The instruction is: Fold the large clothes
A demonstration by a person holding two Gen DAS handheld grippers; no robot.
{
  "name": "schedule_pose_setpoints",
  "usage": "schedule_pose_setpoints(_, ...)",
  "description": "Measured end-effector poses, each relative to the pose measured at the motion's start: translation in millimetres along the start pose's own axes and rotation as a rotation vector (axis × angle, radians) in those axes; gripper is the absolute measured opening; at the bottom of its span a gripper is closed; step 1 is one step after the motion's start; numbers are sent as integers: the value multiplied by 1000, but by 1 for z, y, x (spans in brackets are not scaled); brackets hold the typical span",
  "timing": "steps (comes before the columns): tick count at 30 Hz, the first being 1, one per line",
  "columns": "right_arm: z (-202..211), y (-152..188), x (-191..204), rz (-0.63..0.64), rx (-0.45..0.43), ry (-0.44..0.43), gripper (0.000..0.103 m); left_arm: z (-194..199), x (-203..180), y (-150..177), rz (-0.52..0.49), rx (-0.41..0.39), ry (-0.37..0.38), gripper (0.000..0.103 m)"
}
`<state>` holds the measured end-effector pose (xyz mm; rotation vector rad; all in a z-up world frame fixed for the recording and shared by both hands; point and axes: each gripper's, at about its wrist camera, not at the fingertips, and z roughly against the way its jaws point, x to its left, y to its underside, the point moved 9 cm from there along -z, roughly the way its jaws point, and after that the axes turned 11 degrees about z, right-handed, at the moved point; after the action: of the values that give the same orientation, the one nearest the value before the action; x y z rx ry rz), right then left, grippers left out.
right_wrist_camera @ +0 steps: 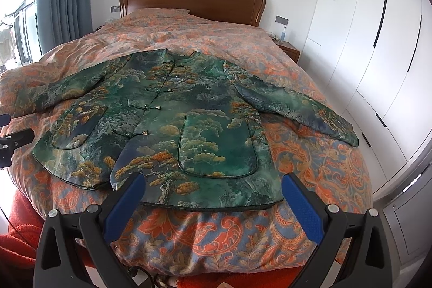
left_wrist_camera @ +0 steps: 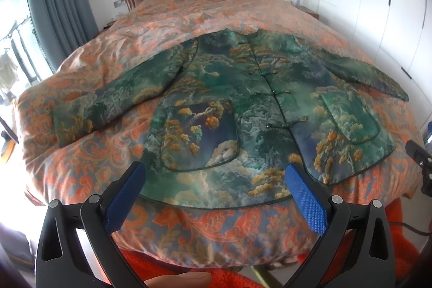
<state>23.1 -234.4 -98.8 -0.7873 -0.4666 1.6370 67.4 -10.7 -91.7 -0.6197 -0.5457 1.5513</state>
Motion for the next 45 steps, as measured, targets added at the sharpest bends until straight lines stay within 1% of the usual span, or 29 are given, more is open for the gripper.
schedule_pose_setpoints(27, 1, -1, -3, 2, -1, 7, 103, 0, 0, 0, 1, 2, -1, 103)
schedule_pose_setpoints(45, -5, 6, 0, 6, 26, 9, 103, 1, 4, -1, 3, 9, -5, 103)
